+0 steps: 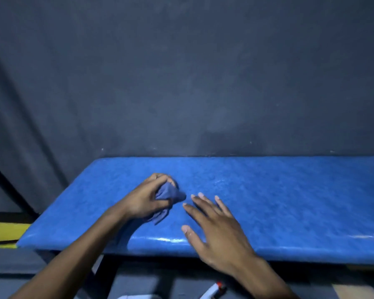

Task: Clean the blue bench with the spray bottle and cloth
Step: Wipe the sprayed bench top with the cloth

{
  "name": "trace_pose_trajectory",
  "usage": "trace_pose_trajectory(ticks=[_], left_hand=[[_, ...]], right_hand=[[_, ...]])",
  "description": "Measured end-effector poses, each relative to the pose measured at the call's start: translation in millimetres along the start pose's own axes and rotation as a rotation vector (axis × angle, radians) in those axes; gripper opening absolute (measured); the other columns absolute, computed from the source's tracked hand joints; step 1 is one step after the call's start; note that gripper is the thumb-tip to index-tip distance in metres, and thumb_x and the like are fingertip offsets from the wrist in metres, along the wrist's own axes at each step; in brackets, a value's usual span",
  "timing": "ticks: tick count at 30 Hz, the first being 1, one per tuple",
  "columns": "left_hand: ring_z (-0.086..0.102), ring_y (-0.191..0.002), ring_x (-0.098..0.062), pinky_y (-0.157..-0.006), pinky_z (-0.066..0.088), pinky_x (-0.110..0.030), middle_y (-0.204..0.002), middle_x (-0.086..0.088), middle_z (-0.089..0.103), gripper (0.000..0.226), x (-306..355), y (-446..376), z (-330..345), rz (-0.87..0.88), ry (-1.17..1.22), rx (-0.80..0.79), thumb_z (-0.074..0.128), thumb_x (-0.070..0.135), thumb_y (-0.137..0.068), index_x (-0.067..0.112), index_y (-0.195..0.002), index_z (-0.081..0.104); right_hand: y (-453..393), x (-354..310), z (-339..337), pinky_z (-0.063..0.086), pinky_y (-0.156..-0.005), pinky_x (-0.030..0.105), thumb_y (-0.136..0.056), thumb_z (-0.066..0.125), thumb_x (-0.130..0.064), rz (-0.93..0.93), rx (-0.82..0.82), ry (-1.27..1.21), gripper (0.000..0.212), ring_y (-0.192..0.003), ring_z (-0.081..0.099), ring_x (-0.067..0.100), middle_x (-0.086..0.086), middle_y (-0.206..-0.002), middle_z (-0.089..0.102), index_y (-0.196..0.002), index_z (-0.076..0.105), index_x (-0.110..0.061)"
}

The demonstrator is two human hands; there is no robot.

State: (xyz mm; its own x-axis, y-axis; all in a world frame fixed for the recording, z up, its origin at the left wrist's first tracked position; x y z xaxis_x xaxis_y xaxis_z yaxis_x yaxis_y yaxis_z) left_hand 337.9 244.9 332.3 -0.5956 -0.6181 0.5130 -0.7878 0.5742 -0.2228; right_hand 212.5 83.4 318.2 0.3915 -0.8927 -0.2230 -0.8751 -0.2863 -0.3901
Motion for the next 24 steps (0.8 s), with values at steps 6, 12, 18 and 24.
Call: trace_pose_trajectory(ticks=[6, 12, 18, 24], left_hand=[[0.067, -0.093, -0.019, -0.086, 0.054, -0.043, -0.098, 0.0, 0.07, 0.018, 4.0, -13.3, -4.2, -0.112, 0.129, 0.23, 0.068, 0.021, -0.074, 0.023, -0.092, 0.065], [0.057, -0.12, -0.018, -0.107, 0.044, -0.03, -0.129, -0.001, 0.053, 0.06, 50.1, -110.6, 57.8, -0.169, 0.096, 0.206, 0.058, 0.064, -0.068, 0.038, -0.122, 0.059], [0.053, -0.125, -0.017, -0.109, 0.045, -0.039, -0.123, 0.004, 0.058, 0.043, 114.0, -118.0, 98.2, 0.08, 0.001, -0.003, 0.063, 0.056, -0.078, 0.035, -0.116, 0.063], [0.05, -0.128, -0.015, -0.114, 0.038, -0.029, -0.127, 0.009, 0.058, 0.04, 83.1, -80.7, 68.3, 0.317, -0.045, -0.088, 0.075, 0.012, -0.08, 0.024, -0.117, 0.066]], right_hand=[[59.3, 131.9, -56.2, 0.011, -0.127, 0.036, -0.094, 0.011, -0.07, 0.235, -0.1, 0.175, 0.076, -0.154, 0.024, 0.012, -0.004, -0.164, 0.034, -0.155, 0.039, -0.033], [71.5, 148.8, -52.8, 0.015, -0.127, 0.037, -0.092, -0.001, -0.076, 0.243, -0.101, 0.182, 0.086, -0.154, 0.025, 0.012, -0.005, -0.165, 0.033, -0.156, 0.037, -0.033], [75.4, 152.1, -52.1, 0.015, -0.126, 0.034, -0.097, 0.019, -0.07, 0.231, -0.044, 0.157, 0.071, -0.152, 0.029, 0.012, -0.004, -0.163, 0.037, -0.153, 0.042, -0.032], [74.6, 151.4, -47.8, 0.014, -0.125, 0.036, -0.1, 0.022, -0.065, 0.225, -0.035, 0.154, 0.067, -0.154, 0.024, 0.011, -0.004, -0.164, 0.034, -0.155, 0.038, -0.032]])
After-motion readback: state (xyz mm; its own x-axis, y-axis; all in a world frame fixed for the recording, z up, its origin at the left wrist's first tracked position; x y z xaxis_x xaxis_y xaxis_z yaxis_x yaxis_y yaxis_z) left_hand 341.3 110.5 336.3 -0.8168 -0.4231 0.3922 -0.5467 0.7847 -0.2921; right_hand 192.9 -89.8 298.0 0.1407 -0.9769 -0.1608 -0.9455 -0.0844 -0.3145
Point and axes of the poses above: each hand's wrist, its own y-axis away from the middle knuckle, its own z-axis out of the palm, x = y × z, the point moved 8 cm from there along -y, towards the middle knuckle
